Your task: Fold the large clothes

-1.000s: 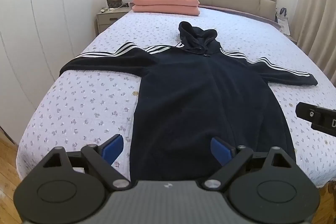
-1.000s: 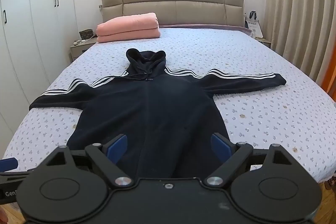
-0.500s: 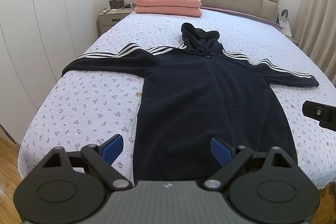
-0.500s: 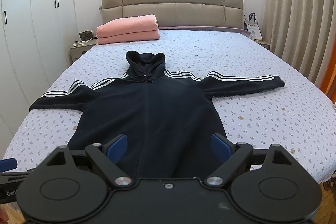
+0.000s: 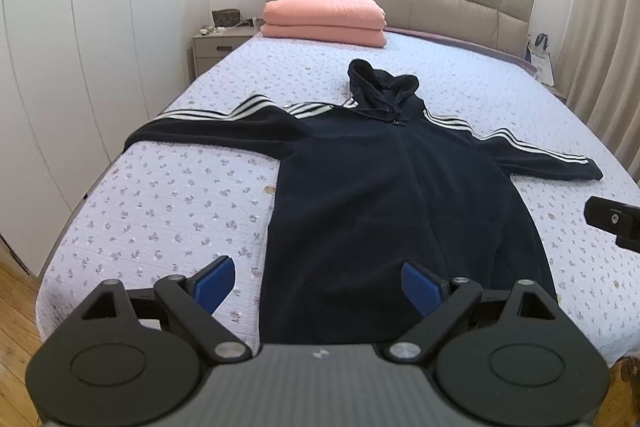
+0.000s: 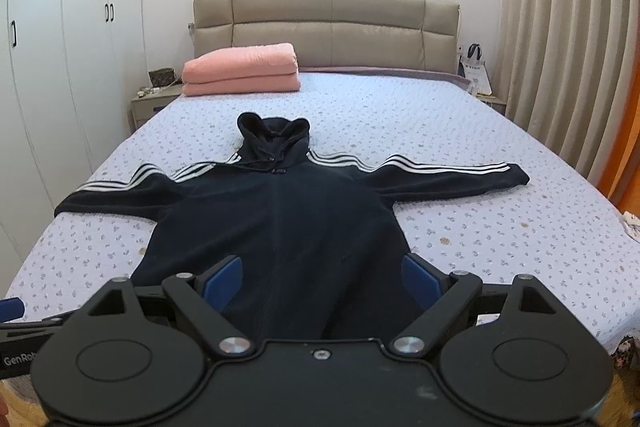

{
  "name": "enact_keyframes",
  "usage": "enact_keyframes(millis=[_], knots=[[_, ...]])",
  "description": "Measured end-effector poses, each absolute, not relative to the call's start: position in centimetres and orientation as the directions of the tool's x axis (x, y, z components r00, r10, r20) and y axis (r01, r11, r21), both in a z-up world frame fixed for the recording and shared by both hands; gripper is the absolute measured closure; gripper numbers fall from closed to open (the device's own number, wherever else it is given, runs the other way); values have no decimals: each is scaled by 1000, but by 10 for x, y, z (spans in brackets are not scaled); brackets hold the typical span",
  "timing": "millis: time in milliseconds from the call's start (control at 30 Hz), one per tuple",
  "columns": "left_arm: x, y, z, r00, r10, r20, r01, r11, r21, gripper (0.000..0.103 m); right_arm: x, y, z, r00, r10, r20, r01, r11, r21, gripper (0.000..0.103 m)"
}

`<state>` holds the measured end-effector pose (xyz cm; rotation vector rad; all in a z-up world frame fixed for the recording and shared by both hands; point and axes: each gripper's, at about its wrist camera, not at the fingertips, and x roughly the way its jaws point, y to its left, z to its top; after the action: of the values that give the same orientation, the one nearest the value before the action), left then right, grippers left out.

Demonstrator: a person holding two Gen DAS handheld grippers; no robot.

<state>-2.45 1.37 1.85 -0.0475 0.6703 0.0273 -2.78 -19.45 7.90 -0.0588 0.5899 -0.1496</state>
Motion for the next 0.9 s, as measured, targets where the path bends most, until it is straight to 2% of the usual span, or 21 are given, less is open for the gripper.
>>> enact_keyframes(millis=[133, 300, 533, 733, 900], knots=[[-35, 17, 27, 782, -4, -623, -46, 997, -65, 11, -43, -193, 89, 838, -164, -520, 129, 986, -103, 0], [-57, 14, 41, 810, -4, -586, -25, 999, -42, 10, -64, -190, 99, 860, -152, -488, 123, 988, -90, 0], [-79, 7, 50, 840, 19, -542, -17, 1000, 9, 7, -78, -181, 106, 896, -226, -382, 151, 964, -217, 0], [-56, 8, 35, 804, 1, -595, -30, 999, -39, 6, -38, -198, 77, 867, -205, -454, 134, 974, -184, 0], [2, -5, 3, 747, -12, -665, -24, 999, -46, 6, 20, -224, 28, 850, -173, -497, 103, 981, -165, 0]])
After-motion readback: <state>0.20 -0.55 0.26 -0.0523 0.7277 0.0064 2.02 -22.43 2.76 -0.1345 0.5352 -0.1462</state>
